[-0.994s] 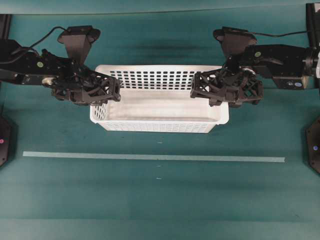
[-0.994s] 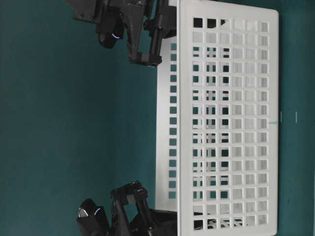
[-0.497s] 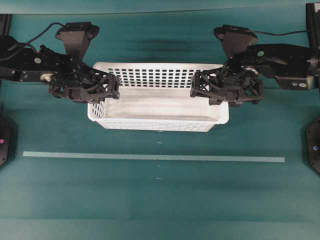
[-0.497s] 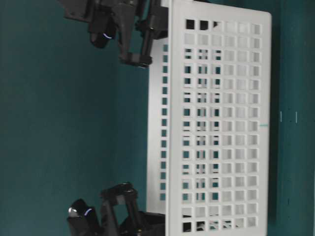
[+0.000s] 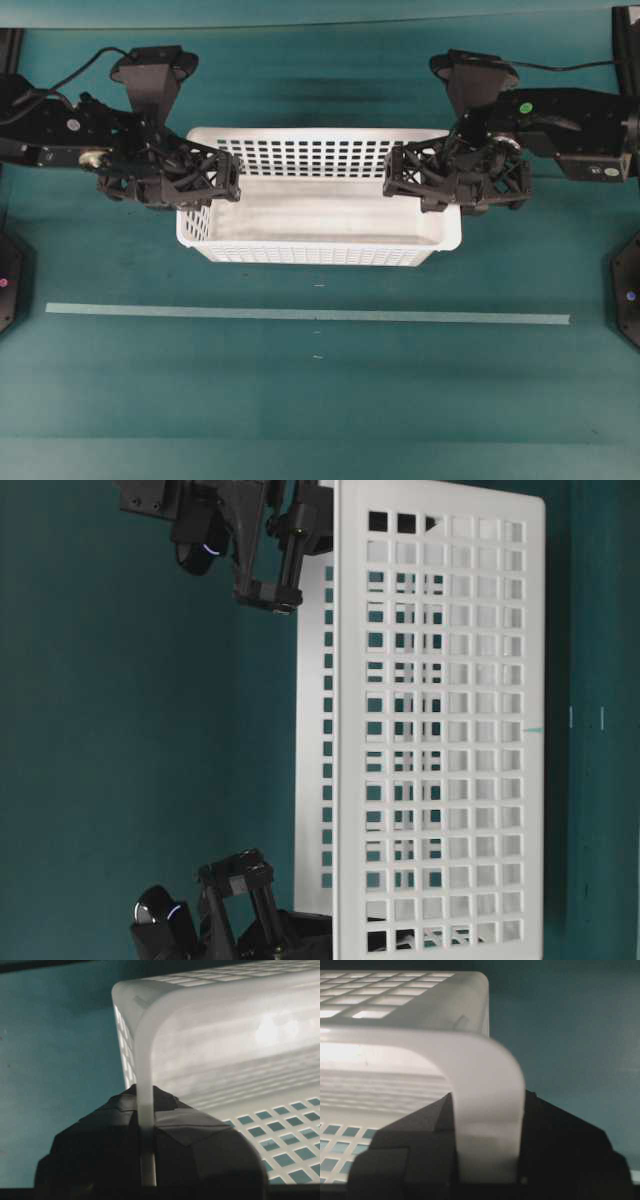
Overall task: Lift the white basket with both hands.
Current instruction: 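Lift the basket with both grippers and pull it toward the front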
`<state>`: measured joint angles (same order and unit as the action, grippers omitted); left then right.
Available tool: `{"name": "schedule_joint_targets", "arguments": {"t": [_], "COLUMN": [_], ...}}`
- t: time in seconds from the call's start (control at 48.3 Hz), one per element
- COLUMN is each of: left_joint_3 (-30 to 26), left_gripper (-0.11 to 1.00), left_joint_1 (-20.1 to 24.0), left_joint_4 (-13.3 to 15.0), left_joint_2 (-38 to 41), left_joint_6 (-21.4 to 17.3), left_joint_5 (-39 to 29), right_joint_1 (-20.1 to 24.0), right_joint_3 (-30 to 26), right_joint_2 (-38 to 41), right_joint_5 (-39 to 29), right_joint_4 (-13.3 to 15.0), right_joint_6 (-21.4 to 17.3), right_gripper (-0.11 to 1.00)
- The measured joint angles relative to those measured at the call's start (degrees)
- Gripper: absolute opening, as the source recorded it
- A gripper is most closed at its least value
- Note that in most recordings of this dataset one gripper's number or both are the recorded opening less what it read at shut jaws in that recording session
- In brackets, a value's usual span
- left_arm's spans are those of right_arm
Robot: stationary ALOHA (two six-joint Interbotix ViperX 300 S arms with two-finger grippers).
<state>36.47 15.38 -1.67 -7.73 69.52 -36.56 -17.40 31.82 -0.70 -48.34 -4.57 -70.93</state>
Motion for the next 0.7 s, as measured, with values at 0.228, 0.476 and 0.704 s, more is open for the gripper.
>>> {"name": "schedule_joint_targets", "arguments": {"t": [0.228, 0.476, 0.704], "left_joint_3": [0.00, 0.00, 0.18], "left_gripper": [-0.03, -0.03, -0.03], "left_joint_1": [-3.25, -5.63, -9.32], "left_joint_4": [0.00, -0.09, -0.09], "left_joint_2": [0.00, -0.62, -1.32], "left_joint_6": [2.81, 4.75, 7.73], "left_joint_5": [-0.09, -0.35, -0.53], "right_joint_1": [1.85, 4.31, 9.05], "right_joint_3": [0.26, 0.35, 1.32], "right_joint_2": [-0.53, -1.14, -2.20], "right_joint_5": [-1.32, -1.76, -1.67], "right_joint_4": [0.00, -0.26, -0.35], "right_joint_6": [-0.18, -1.76, -6.68], "right_gripper": [0.16, 0.16, 0.16]}}
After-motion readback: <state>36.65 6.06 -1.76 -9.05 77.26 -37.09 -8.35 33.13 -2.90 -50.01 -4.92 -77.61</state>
